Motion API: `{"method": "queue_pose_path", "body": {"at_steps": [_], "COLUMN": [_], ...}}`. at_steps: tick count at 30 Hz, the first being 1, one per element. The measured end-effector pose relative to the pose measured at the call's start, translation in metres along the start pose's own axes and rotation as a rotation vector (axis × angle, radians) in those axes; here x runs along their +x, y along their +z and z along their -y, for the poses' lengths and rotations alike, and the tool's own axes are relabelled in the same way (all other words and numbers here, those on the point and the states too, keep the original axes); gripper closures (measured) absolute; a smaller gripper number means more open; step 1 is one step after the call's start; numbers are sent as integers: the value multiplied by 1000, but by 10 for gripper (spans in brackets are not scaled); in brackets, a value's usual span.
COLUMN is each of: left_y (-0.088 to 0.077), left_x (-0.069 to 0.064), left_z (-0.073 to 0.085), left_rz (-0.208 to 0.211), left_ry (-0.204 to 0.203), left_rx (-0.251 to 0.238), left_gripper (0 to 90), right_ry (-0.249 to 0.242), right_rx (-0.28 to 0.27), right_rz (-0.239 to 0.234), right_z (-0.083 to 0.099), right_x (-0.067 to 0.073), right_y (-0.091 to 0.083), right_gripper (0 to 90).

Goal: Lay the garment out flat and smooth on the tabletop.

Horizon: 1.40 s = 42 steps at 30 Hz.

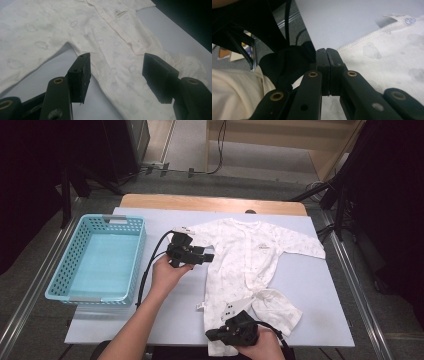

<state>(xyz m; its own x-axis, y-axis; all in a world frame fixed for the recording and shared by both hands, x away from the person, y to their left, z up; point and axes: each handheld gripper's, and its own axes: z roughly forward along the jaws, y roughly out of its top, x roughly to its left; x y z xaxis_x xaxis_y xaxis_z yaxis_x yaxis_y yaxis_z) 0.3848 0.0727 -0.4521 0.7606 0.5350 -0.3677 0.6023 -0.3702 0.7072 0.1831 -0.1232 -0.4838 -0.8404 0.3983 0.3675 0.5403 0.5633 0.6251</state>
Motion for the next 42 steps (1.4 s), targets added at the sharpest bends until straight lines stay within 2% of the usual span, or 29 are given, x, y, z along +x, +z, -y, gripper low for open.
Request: {"method": "queue_pose_path", "body": {"at_steps": [7,12,14,17,24,26,34,37,40,42], "left_y": [-4,-4,-5,-6,-7,-7,-8,-9,-9,-11], "left_x": [-1,-3,-5,-6,-6,-6,-11,-13,-12,-13], "left_z": [4,5,6,6,7,8,7,6,7,6], "left_rz": [0,4,4,7,24,27,-1,0,31,29], "left_ry": [-8,1,0,3,-2,8,30,33,27,37], "left_rx": [-2,2,0,1,3,8,21,29,26,28], "left_gripper": [404,404,404,404,390,390,341,326,289,272], "right_ry": [-23,-43,-49,-93,-60,-50,-17,-10,2,10], "right_rx": [13,8,-14,-39,-40,-46,-76,-83,-97,-101], "right_rz": [-18,-61,-91,-51,-13,3,52,70,85,97], "right_z": [-5,-7,-7,-7,-4,-2,3,6,9,11], "right_x": [9,8,8,7,-13,-19,-37,-44,-51,-55], "right_y": [5,6,5,2,-9,-13,-30,-37,-44,-48], "right_gripper": [870,855,738,656,527,502,449,430,403,385]}}
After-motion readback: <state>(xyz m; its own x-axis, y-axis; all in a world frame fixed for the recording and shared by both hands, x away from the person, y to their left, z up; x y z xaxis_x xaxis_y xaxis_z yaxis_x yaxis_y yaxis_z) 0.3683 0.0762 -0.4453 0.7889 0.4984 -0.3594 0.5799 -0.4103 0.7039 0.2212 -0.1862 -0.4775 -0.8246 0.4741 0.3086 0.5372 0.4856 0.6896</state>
